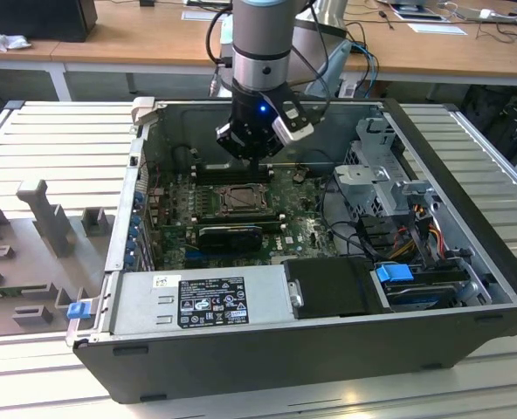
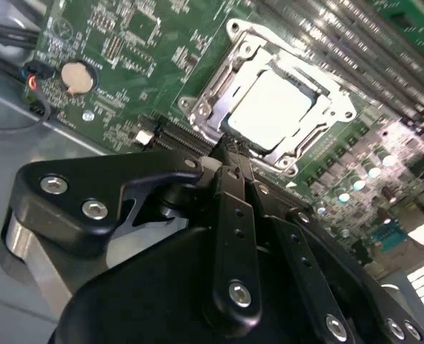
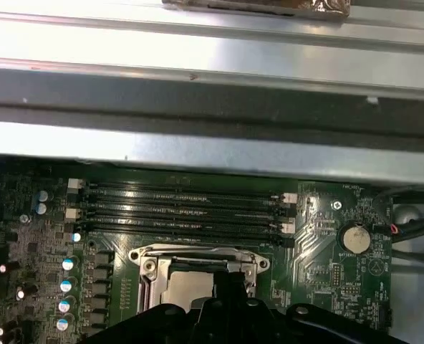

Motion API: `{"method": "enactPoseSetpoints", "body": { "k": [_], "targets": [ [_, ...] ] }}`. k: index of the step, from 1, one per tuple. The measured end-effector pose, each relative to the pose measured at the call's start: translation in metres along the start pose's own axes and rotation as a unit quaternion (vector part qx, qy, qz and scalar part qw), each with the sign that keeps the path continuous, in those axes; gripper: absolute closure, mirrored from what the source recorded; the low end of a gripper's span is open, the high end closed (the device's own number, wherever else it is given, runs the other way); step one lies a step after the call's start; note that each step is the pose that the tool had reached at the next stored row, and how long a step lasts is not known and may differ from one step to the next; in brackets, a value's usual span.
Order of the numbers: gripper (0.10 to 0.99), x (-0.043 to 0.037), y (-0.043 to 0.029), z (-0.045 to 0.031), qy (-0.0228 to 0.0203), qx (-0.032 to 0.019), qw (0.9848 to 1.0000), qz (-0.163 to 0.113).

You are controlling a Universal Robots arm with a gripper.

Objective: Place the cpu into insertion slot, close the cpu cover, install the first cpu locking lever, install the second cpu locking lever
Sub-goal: 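Install the second cpu locking lever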

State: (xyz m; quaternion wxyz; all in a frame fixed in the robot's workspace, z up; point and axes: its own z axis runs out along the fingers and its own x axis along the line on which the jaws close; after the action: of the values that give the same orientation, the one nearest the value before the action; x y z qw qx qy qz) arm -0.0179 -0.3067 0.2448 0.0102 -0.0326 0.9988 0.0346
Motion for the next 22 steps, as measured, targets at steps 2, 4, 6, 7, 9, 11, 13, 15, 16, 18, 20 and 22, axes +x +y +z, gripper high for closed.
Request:
{"method": "enactPoseSetpoints", "body": {
  "k": [2, 4, 6, 7, 9, 11, 13, 15, 16, 18, 20, 22],
  "targets": [
    [0.98, 0.0002, -0.0041, -0.0003, 0.0, 0.0, 1.0, 0.0],
    [0.98, 0.0004, -0.0073, -0.0004, 0.0, -0.0001, 1.0, 0.0],
    [0.98, 0.0006, -0.0105, -0.0006, 0.0, 0.0, 1.0, 0.0],
    [0.98, 0.0009, -0.0135, -0.0006, 0.0, -0.0001, 1.0, 0.0],
    [0.98, 0.0013, -0.0198, -0.0008, 0.0, 0.0, 1.0, 0.0],
    [0.98, 0.0019, -0.0308, -0.0014, 0.0, -0.0001, 1.0, 0.0],
    [0.98, 0.0028, -0.0423, -0.0021, 0.0, -0.0001, 1.0, 0.0],
    [0.98, 0.0032, -0.0508, -0.0026, 0.0005, -0.0015, 1.0, 0.0],
    [0.98, 0.0035, -0.0542, -0.0027, 0.0047, -0.0059, 1.0, 0.0],
    [0.98, 0.0038, -0.0585, -0.0024, 0.0107, -0.0124, 0.9999, 0.001],
    [0.98, 0.0043, -0.0664, -0.0006, 0.0106, -0.0188, 0.9998, 0.001],
    [0.98, 0.005, -0.0702, 0.0001, 0.0105, -0.0235, 0.9997, -0.001]
  ]
}}
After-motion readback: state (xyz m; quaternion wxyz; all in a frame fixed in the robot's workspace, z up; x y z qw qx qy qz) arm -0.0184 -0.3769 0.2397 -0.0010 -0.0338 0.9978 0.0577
